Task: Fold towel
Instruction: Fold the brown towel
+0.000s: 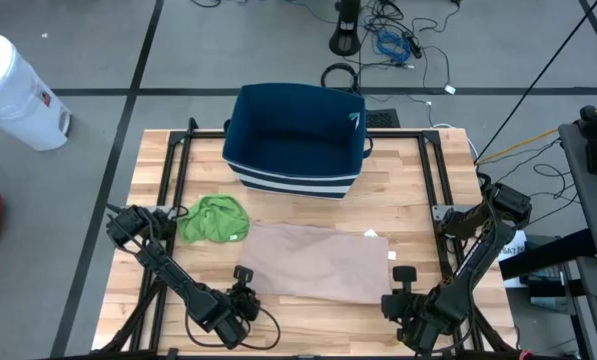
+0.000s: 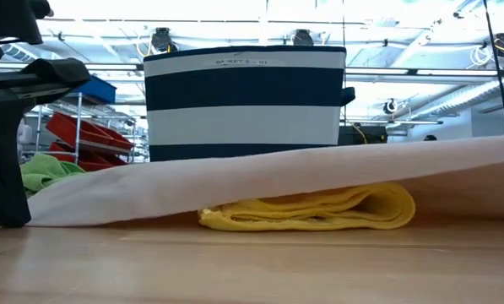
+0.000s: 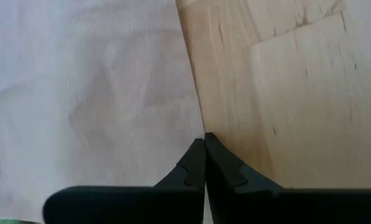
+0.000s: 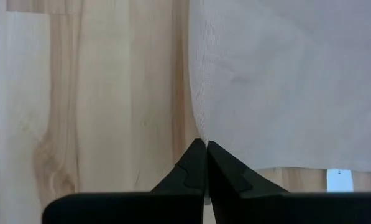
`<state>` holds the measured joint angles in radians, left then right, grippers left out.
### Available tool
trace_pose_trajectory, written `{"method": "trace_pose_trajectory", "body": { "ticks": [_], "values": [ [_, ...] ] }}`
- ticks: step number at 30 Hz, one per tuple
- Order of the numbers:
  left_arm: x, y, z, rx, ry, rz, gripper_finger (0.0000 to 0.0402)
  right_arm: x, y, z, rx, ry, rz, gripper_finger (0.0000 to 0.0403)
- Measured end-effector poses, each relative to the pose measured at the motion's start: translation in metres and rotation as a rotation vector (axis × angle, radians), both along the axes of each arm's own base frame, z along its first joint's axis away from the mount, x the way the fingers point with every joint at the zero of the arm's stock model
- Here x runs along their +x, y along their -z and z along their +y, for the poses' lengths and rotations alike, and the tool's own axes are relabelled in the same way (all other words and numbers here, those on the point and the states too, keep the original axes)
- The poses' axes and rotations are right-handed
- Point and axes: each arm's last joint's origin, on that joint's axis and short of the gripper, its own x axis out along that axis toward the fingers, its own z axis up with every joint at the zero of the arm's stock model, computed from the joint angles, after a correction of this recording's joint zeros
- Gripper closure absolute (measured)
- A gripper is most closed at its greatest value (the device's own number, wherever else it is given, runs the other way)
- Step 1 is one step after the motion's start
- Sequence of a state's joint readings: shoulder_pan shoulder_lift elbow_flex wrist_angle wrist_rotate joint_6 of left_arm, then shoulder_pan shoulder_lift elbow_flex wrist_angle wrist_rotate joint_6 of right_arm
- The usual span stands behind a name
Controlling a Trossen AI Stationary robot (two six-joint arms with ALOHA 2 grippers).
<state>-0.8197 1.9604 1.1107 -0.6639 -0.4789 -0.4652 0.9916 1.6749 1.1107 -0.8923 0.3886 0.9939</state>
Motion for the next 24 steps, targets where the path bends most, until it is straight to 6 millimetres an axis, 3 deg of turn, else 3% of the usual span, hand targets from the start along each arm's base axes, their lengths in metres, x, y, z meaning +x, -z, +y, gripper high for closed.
{"method": "trace_pose_trajectory", "body": {
  "ticks": [12, 17, 24],
  "values": [
    [-0.022, -0.041, -0.013, -0.116, 0.027, -0.085, 0.0401, -0.001, 0.001, 0.001, 0.033, -0.012, 0.056, 0.0403],
    [-0.025, -0.042, -0.017, -0.155, 0.04, -0.075, 0.0401, -0.001, 0.001, 0.005, 0.094, -0.033, 0.093, 0.04],
    [-0.02, -0.042, -0.016, -0.164, 0.012, -0.102, 0.0401, 0.003, 0.0, 0.013, 0.176, -0.069, 0.068, 0.032]
  ]
}}
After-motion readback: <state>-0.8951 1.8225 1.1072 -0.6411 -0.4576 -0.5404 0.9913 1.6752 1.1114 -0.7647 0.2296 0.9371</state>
